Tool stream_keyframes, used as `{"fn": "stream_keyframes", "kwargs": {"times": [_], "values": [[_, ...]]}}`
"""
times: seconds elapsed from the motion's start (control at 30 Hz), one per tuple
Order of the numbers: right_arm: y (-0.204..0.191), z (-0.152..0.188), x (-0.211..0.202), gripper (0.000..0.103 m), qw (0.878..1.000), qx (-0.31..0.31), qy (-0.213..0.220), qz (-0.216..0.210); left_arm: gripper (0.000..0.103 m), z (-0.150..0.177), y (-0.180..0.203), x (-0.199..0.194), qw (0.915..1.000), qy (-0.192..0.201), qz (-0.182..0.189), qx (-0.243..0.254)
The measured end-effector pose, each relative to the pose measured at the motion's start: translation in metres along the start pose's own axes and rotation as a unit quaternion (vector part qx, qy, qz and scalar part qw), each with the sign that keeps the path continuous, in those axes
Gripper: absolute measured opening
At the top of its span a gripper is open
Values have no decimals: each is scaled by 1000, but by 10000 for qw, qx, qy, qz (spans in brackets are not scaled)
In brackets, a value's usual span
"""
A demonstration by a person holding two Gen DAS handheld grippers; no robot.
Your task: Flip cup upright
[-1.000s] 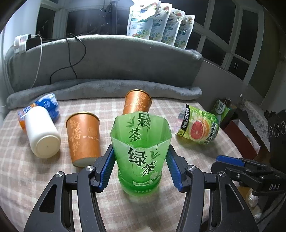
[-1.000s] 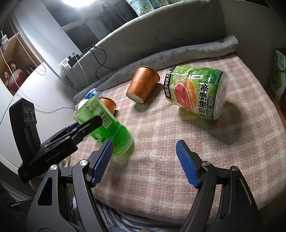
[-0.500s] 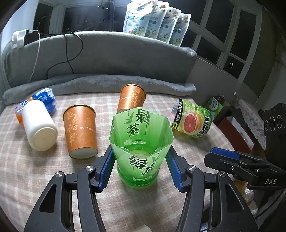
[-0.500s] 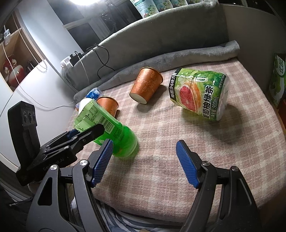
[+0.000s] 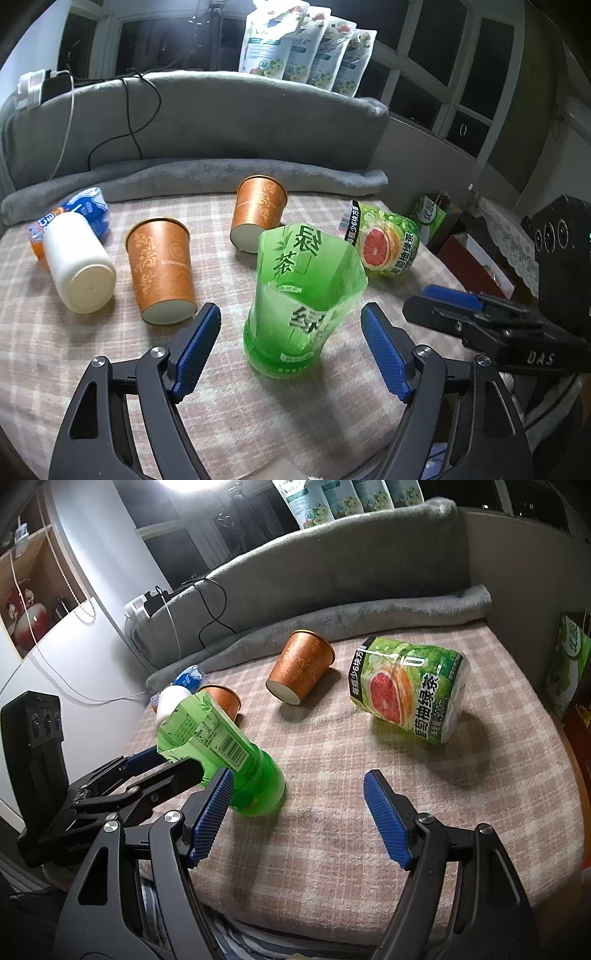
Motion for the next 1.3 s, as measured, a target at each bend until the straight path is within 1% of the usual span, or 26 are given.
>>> {"fn": "stream_keyframes", "kwargs": {"times": [0.13,0.2,0.3,0.4,0.5,0.63,0.7,0.77,0.8,0.83,0.9,1.13,1.27,1.3], "values": [[-10,0,-6,76,9993,-243,196,187,80,5,-8,-14,9998,136,-152,66],[-14,1,-10,77,9985,-356,319,276,80,5,-15,-24,9992,269,-280,46],[-24,0,-18,86,9953,-545,635,488,80,4,-24,-42,9963,613,-603,50],[-36,0,-28,87,9904,-760,927,687,82,2,-32,-62,9905,1000,-937,74],[-47,-2,-36,87,9849,-921,1194,854,82,-1,-38,-76,9846,1289,-1181,89],[-58,-3,-44,88,9783,-1058,1442,1042,82,-3,-44,-92,9776,1575,-1395,96],[-62,-3,-47,88,9749,-1111,1553,1144,83,-4,-46,-96,9753,1651,-1463,110],[-66,-3,-49,92,9713,-1149,1674,1238,83,-5,-48,-100,9732,1716,-1532,80],[-68,-3,-50,100,9695,-1162,1741,1273,83,-4,-50,-101,9721,1745,-1565,67],[-69,-3,-52,103,9669,-1173,1839,1321,83,-4,-51,-102,9714,1763,-1593,56],[-73,-3,-56,103,9617,-1217,1977,1455,83,-3,-52,-104,9702,1787,-1638,41],[-78,-3,-57,103,9501,-1266,2213,1796,84,1,-54,-108,9678,1836,-1723,62],[-79,-1,-55,103,9467,-1272,2241,1935,84,3,-55,-107,9677,1816,-1748,79],[-79,0,-54,103,9467,-1261,2235,1946,87,3,-55,-107,9681,1801,-1738,81]]}}
Point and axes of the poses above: each gripper's, at about its wrist camera, not at the fingertips, and x roughly the way its jaws point, y to its right, z to its underside, the point moved 1 cm from there along x, roughly the way its jaws point, and after that the axes turned 5 degrees about y, right-handed, at the moved point
